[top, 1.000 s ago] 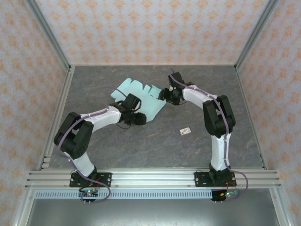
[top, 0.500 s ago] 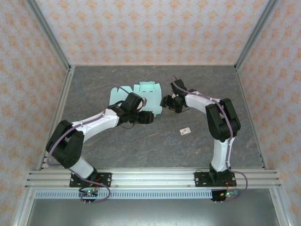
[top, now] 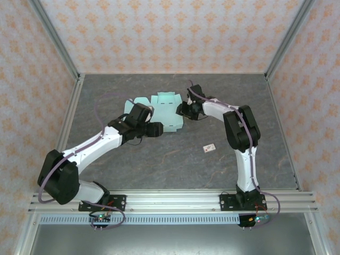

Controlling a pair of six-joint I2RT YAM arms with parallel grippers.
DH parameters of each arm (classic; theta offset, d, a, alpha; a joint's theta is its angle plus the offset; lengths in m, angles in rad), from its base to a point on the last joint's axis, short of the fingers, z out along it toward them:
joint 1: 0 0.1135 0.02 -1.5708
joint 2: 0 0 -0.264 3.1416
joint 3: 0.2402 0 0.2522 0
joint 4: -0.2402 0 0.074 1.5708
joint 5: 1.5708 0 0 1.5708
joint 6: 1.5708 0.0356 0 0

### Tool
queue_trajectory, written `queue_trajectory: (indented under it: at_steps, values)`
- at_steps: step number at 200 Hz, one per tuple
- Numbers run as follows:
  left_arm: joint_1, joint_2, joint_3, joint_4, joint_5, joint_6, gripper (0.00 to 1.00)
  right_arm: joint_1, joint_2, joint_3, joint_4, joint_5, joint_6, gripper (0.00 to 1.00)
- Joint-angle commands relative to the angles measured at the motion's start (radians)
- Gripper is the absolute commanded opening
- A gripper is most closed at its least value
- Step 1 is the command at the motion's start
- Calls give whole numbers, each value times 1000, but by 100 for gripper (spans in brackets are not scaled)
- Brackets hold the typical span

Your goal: Fold the paper box

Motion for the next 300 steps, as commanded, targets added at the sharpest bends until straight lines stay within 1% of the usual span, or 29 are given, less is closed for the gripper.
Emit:
queue_trajectory:
  at_steps: [1, 19, 35, 45, 55, 69, 90, 105, 115, 124, 136, 150, 163, 172, 193, 230, 268, 300]
  values:
    - [24, -49, -29, -41, -45, 12, 66, -12, 32, 14, 74, -58, 6, 38]
    - [36, -72, -44, -41, -50, 6, 66, -16, 50, -6, 158, -103, 47, 32]
    - [45, -84, -52, -41, -62, 4, 66, -17, 80, 7, 207, -137, 76, 27]
    - [54, -91, -58, -40, -69, 1, 66, -17, 97, 19, 240, -154, 99, 25]
    - [65, -96, -64, -37, -70, -2, 66, -17, 109, 29, 262, -164, 114, 24]
    - [86, -104, -74, -29, -62, -11, 66, -18, 119, 45, 273, -169, 117, 18]
    - [120, -116, -83, -17, -55, -30, 66, -23, 99, 69, 214, -183, 52, 8]
    - [143, -128, -84, -16, -39, -41, 66, -37, 56, 80, 98, -180, -53, 2]
    - [149, -142, -83, -19, -38, -41, 66, -59, 17, 75, 15, -188, -128, 0]
    - [151, -155, -83, -24, -43, -40, 66, -90, -27, 61, -56, -218, -197, 0]
    - [151, -172, -82, -32, -55, -35, 67, -133, -75, 41, -114, -251, -247, 0]
    - [151, -181, -77, -42, -62, -29, 67, -191, -125, 29, -182, -340, -303, 0]
    - [152, -180, -67, -44, -64, -29, 67, -233, -142, 57, -271, -412, -363, 0]
    - [151, -176, -62, -41, -60, -30, 67, -250, -139, 93, -339, -439, -412, 0]
    - [150, -160, -44, -35, -44, -32, 67, -253, -121, 174, -477, -488, -521, 0]
    - [152, -137, 1, -33, -52, -7, 67, -253, -144, 229, -597, -501, -648, 0]
    - [153, -64, 59, 11, -34, 8, 67, -243, -153, 299, -689, -447, -713, 0]
    - [152, 11, 100, 53, -16, 46, 68, -241, -157, 320, -702, -472, -731, 0]
